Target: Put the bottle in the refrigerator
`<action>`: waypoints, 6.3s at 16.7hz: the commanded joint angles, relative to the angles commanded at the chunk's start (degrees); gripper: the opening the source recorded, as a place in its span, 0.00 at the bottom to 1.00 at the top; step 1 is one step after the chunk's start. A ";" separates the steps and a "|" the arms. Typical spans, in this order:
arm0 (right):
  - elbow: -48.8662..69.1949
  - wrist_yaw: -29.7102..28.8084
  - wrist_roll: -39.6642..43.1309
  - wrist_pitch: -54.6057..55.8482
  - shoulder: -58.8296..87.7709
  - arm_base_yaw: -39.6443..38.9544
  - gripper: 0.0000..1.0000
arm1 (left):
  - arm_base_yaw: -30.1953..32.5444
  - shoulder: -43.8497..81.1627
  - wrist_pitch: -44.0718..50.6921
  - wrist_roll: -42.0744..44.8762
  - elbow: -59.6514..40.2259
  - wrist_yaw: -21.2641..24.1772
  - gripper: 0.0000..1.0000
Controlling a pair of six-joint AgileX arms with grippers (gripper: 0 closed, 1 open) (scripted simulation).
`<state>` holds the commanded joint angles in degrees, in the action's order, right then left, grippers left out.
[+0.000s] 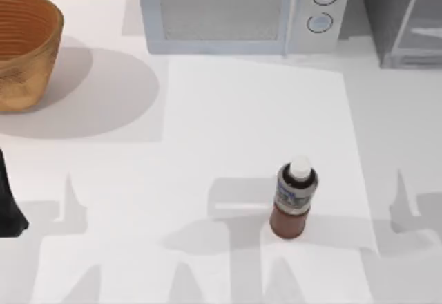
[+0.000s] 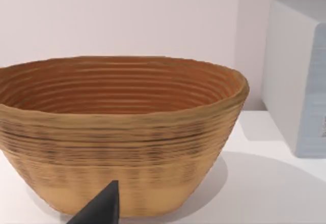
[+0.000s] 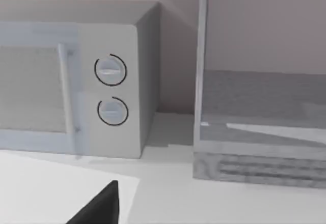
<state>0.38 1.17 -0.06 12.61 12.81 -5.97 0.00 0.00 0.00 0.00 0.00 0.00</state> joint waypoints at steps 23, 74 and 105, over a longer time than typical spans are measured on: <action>0.35 5.42 0.52 74.67 86.61 -30.86 1.00 | 0.00 0.00 0.00 0.00 0.00 0.00 1.00; 6.67 28.71 5.78 44.44 64.09 -7.34 0.01 | 0.00 0.00 0.00 0.00 0.00 0.00 1.00; -0.38 -1.17 0.06 -12.61 -12.81 5.97 0.01 | 0.00 0.00 0.00 0.00 0.00 0.00 1.00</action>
<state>0.00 0.00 0.00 0.00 0.00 0.00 0.00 0.00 0.00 0.00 0.00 0.00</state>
